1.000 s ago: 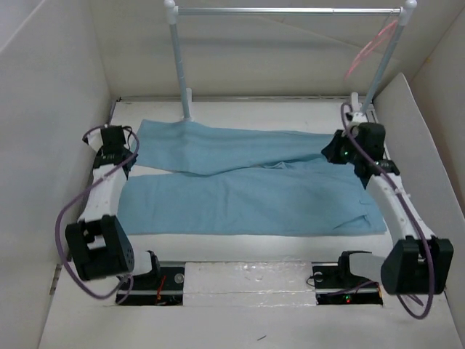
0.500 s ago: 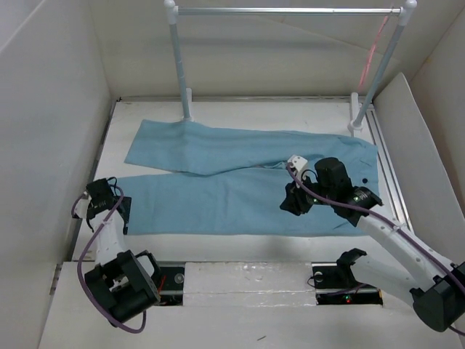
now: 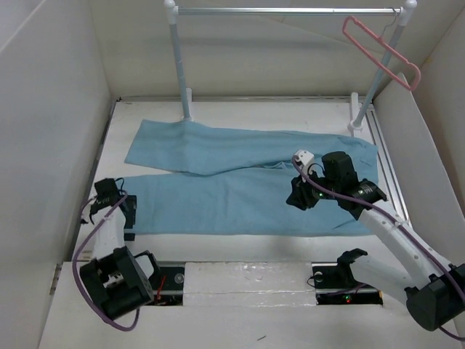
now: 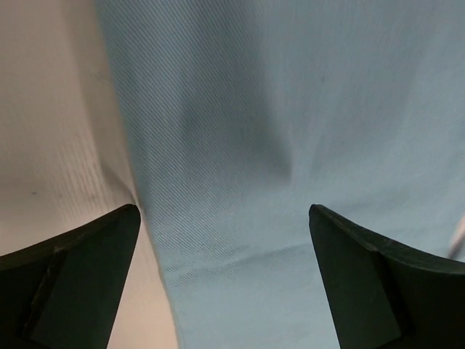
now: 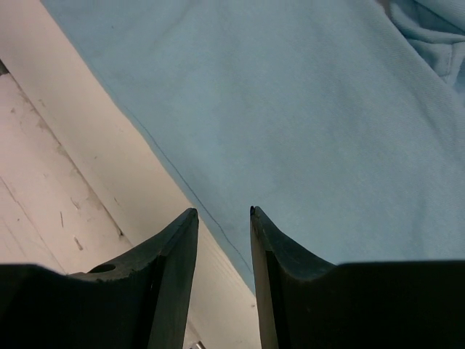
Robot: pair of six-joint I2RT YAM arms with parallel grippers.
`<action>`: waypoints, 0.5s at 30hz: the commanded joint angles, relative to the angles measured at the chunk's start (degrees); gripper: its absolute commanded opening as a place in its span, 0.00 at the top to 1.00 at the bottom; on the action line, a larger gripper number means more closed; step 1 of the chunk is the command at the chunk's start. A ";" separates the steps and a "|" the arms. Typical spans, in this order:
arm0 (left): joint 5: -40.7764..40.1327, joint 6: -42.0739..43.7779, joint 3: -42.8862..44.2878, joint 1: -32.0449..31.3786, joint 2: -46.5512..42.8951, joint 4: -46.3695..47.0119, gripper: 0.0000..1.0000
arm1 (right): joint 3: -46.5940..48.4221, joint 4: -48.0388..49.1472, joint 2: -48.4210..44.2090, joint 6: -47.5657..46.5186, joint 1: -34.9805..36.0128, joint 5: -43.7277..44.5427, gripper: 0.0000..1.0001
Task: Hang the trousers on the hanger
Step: Fold the trousers at the center of the board.
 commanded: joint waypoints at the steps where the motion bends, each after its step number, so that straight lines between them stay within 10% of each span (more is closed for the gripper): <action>1: -3.08 -1.17 2.78 -6.46 6.70 -1.61 0.01 | 3.64 1.06 0.41 -0.24 -1.96 -2.31 0.59; 8: -4.05 -9.25 -1.16 -9.99 9.63 1.90 0.04 | 5.22 1.06 2.17 0.20 -4.86 -2.57 0.60; 11: -6.06 -11.19 -2.92 -9.99 5.67 2.79 0.37 | 4.88 1.85 2.35 0.64 -5.92 -2.49 0.60; 12: -6.42 -11.89 -2.92 -9.99 4.62 2.44 0.75 | 4.70 2.11 2.43 0.90 -5.92 -2.05 0.60; 15: -9.40 -10.32 -1.17 -9.99 3.82 0.77 1.00 | 3.56 1.41 2.26 0.73 -7.23 -1.08 0.60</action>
